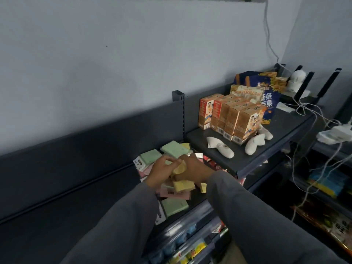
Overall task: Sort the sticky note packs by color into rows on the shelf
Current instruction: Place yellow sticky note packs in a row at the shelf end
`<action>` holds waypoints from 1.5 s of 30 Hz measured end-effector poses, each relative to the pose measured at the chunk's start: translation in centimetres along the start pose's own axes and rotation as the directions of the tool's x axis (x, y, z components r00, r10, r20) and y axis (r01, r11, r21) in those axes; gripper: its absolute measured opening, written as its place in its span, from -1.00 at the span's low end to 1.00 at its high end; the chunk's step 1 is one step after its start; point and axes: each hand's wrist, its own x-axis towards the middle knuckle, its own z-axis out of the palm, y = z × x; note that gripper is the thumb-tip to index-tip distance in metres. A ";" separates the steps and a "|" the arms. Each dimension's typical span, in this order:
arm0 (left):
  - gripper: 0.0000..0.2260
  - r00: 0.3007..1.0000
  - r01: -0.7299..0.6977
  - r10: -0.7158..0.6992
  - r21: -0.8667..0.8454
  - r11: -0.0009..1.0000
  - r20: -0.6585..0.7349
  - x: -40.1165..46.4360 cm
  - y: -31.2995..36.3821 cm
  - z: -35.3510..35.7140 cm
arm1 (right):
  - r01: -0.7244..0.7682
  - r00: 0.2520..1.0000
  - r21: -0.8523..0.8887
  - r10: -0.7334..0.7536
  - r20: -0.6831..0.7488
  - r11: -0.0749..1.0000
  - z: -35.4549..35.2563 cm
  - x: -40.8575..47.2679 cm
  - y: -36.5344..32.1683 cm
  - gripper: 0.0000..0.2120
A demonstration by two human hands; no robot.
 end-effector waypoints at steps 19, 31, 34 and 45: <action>-0.60 0.933 -0.181 0.063 -0.312 0.933 -0.355 -11.4 -4.1 -9.9 | 0.162 0.976 0.796 -0.215 -0.041 0.583 4.1 0.4 -8.9 -0.70; -0.51 0.826 -0.082 0.021 -0.083 0.993 -0.563 -27.2 -10.5 -23.5 | 0.132 0.894 0.846 -0.431 0.123 0.517 16.7 -4.5 -26.0 -0.59; -0.53 0.752 -0.075 0.033 -0.036 0.997 -0.659 -32.2 -13.1 -27.3 | 0.120 0.880 0.850 -0.452 0.149 0.514 21.0 -7.1 -31.7 -0.56; -0.54 0.403 0.321 0.300 0.440 0.839 -0.865 -47.3 -23.5 -43.8 | -0.209 0.675 0.818 -0.527 0.517 0.535 36.8 -19.4 -54.2 -0.61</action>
